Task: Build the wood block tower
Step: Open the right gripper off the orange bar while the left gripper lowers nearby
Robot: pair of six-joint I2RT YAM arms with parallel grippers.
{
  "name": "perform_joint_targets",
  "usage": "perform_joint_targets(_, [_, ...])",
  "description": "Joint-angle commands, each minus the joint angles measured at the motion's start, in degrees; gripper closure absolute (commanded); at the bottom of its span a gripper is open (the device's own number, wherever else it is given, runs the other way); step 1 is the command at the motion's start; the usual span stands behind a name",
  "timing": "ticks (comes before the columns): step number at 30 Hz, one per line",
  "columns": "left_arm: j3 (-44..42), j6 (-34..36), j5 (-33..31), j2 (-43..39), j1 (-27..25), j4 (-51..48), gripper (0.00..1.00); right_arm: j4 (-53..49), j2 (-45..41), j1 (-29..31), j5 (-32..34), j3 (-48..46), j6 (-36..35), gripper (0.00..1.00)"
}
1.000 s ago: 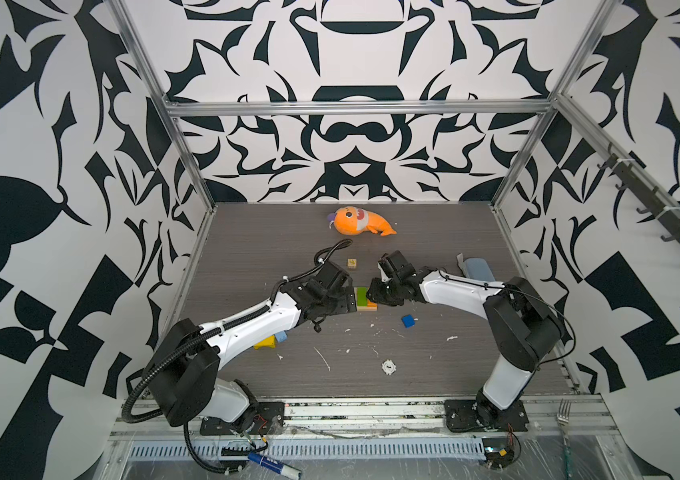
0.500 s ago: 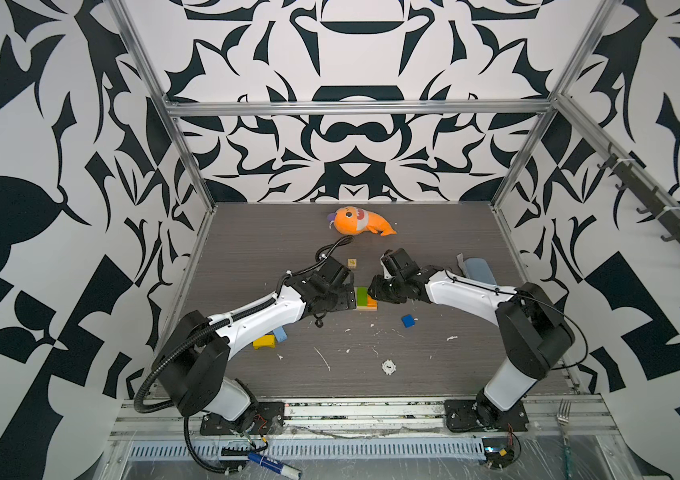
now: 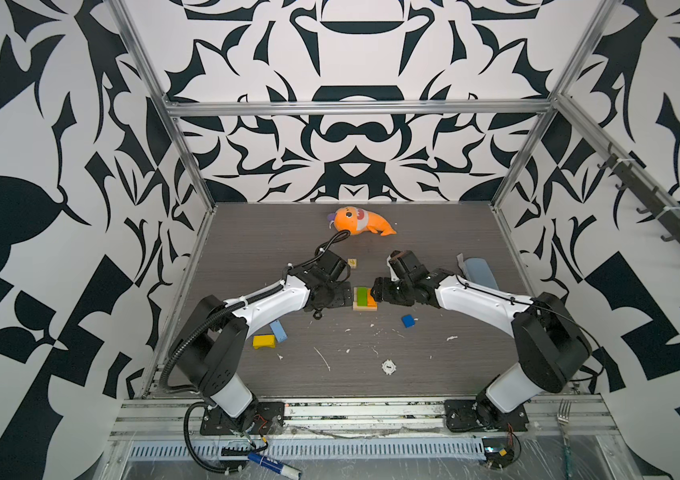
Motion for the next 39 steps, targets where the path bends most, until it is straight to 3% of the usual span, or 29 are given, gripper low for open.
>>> perform_joint_targets(1, [1.7,1.7,2.0,1.8,0.4,0.0,0.02,0.2,-2.7,-1.7,-1.1,-1.5,-0.6,0.2])
perform_joint_targets(16, [3.6,1.2,4.1,7.5,1.3,1.1,0.03,4.0,-0.5,-5.9,-7.8,-6.0,0.4,0.27])
perform_joint_targets(39, [6.1,1.0,5.2,11.0,1.9,1.3,0.03,4.8,6.1,-5.9,-8.5,-2.6,1.2,0.34])
